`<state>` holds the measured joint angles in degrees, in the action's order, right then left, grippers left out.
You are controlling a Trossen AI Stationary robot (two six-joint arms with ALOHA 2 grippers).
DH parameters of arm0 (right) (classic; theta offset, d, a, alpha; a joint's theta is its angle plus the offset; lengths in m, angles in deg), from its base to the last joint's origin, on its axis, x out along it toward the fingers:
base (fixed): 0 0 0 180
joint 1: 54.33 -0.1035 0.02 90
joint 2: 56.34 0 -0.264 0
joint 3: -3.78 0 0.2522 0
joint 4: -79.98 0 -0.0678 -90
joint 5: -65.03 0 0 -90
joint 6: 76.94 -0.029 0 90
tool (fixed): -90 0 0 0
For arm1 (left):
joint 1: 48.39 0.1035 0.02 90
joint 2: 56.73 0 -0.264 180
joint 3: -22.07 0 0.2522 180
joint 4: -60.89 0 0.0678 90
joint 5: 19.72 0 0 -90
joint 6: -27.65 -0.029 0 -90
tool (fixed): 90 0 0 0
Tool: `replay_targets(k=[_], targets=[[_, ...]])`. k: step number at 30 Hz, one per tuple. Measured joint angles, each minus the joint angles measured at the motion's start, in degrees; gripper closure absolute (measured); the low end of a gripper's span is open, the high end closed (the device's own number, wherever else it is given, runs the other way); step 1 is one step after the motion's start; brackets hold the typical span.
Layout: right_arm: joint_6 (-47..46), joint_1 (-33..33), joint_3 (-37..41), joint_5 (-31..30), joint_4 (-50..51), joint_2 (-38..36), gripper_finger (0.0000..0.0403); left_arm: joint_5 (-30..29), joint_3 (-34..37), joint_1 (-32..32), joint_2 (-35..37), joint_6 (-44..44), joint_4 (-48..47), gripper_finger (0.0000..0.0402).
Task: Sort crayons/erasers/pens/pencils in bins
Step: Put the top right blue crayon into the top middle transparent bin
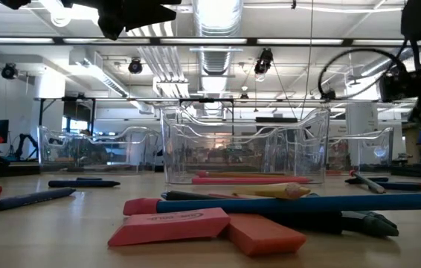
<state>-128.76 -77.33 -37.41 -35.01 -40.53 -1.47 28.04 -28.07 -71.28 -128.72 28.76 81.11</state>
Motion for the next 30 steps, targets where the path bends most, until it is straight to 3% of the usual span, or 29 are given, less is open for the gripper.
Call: replay_targets(k=[10,16,18,24,30], targets=[[6.75,0.02,-10.28,-4.92,2.36,-0.07,0.0385,0.04,0.00,0.00,0.02,0.00,0.02,0.0210],[16.93,1.18,-18.00,-17.76,-0.06,0.00,0.0385,0.04,0.00,0.00,0.02,0.00,0.00,0.0210],[22.94,3.51,-19.61,-19.11,-3.76,0.00,0.0385,0.04,0.00,0.00,0.02,0.00,0.08,0.0210],[40.71,16.47,-22.35,-9.05,-18.42,1.49,0.0385,0.04,-0.07,-0.02,0.02,0.07,0.13,0.0210],[49.95,34.16,-26.54,7.01,-25.00,8.24,0.0385,0.04,-0.07,-0.04,0.02,0.11,0.17,0.0210]])
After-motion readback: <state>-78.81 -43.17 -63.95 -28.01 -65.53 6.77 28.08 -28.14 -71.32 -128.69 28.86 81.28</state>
